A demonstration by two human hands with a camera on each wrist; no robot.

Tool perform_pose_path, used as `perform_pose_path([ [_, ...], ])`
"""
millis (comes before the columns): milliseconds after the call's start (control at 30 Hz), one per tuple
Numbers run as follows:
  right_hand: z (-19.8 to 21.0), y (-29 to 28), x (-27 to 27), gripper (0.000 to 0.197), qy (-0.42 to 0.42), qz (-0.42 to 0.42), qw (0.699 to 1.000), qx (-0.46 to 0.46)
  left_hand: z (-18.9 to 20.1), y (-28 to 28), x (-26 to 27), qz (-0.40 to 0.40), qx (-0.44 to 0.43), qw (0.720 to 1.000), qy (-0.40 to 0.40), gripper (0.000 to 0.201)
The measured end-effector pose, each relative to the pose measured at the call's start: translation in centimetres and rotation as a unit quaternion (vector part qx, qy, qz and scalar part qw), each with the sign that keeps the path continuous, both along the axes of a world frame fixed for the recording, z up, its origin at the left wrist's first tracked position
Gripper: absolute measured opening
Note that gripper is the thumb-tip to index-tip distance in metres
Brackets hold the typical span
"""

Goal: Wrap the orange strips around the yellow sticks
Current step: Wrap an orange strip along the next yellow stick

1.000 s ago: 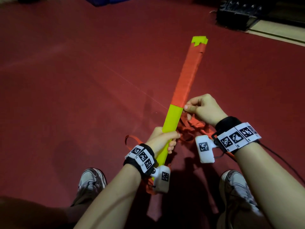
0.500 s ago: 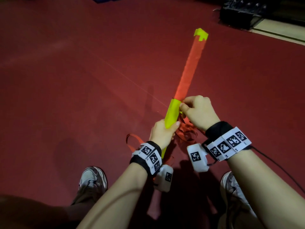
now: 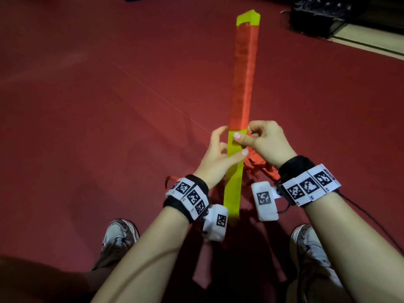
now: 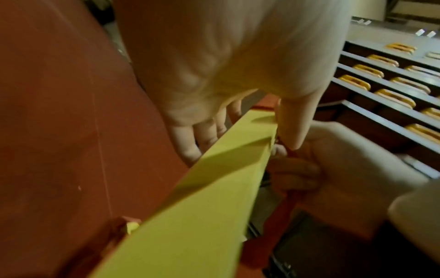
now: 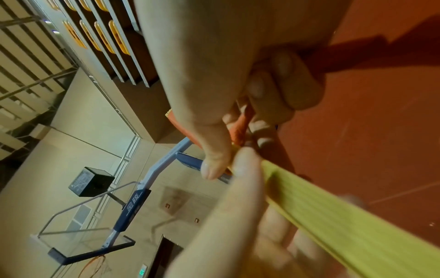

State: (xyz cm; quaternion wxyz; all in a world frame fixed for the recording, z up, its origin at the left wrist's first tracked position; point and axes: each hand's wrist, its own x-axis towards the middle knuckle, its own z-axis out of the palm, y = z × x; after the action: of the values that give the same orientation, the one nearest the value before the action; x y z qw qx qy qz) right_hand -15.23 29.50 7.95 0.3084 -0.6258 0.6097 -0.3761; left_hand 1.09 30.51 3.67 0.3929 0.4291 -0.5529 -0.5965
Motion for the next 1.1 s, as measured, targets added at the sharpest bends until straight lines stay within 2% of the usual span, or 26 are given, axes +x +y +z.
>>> perform_pose_path([
  [100,0.0,0.2,0.7,0.044,-0.052,0.013,0.999,-0.007,-0.1,-0.4,0.3,-0.003,-0.053,0.999,-0.008,0.062],
  [200,0.3,0.5,1.0,0.032,-0.113,0.032,0.993,0.015,-0.4,-0.3,0.5,0.007,-0.066,0.997,0.031,0.049],
  [300,0.7,0.4,1.1,0.02,-0.243,0.028,0.968,0.065,-0.4,-0.6,1.2,0.0,-0.066,0.997,0.031,0.046],
  [367,0.6,0.3,0.7,0.011,-0.27,0.036,0.957,0.097,-0.7,-0.9,1.8,0.004,-0.07,0.997,0.018,0.046],
  [433,0.7,0.1,-0.2,0.01,-0.215,0.059,0.965,0.141,-0.9,-1.1,2.3,0.029,-0.071,0.997,0.002,0.043],
  [467,0.7,0.0,-0.7,0.01,-0.143,0.071,0.974,0.162,-0.9,-1.2,2.5,0.045,-0.071,0.996,-0.001,0.042],
  [500,0.6,-0.3,-1.4,0.008,-0.028,0.072,0.982,0.174,-1.1,-1.4,2.8,0.064,-0.071,0.995,-0.006,0.041],
  [533,0.3,-0.6,-2.5,0.007,0.118,0.06,0.974,0.182,-1.1,-1.5,3.0,0.086,-0.069,0.994,-0.01,0.041],
  [567,0.2,-0.8,-3.4,0.008,0.261,0.037,0.946,0.191,-1.2,-1.6,3.3,0.109,-0.065,0.992,-0.014,0.041],
  [600,0.0,-0.9,-4.3,0.012,0.358,-0.012,0.913,0.194,-1.3,-1.8,3.6,0.128,-0.062,0.99,-0.018,0.041],
  [633,-0.1,-0.8,-5.0,0.016,0.393,-0.066,0.898,0.188,-1.5,-1.9,3.9,0.142,-0.057,0.988,-0.022,0.041],
  [700,-0.1,-1.0,-6.3,0.024,0.344,-0.174,0.91,0.154,-1.8,-2.1,4.4,0.155,-0.048,0.986,-0.036,0.041],
  [767,-0.2,-1.3,-7.2,0.027,0.229,-0.259,0.934,0.092,-2.4,-2.0,4.6,0.152,-0.046,0.986,-0.049,0.041],
  [833,0.2,-1.3,-7.1,0.026,0.068,-0.292,0.954,0.024,-2.8,-1.8,4.2,0.14,-0.045,0.987,-0.063,0.042],
  [867,0.2,-1.5,-7.0,0.024,0.006,-0.308,0.951,-0.021,-2.9,-1.7,4.0,0.131,-0.045,0.988,-0.068,0.043],
  [900,0.6,-1.4,-6.7,0.025,-0.019,-0.323,0.943,-0.072,-2.9,-1.5,3.7,0.122,-0.047,0.989,-0.071,0.042],
  [1000,1.6,-0.8,-5.7,0.044,0.02,-0.328,0.912,-0.244,-2.7,-1.3,3.3,0.109,-0.043,0.99,-0.077,0.044],
  [1033,1.8,-0.5,-5.5,0.055,0.058,-0.32,0.911,-0.254,-2.7,-1.3,3.2,0.111,-0.04,0.99,-0.076,0.044],
  [1100,2.1,-0.3,-5.6,0.073,0.165,-0.306,0.923,-0.163,-2.6,-1.3,3.2,0.116,-0.031,0.99,-0.07,0.044],
])
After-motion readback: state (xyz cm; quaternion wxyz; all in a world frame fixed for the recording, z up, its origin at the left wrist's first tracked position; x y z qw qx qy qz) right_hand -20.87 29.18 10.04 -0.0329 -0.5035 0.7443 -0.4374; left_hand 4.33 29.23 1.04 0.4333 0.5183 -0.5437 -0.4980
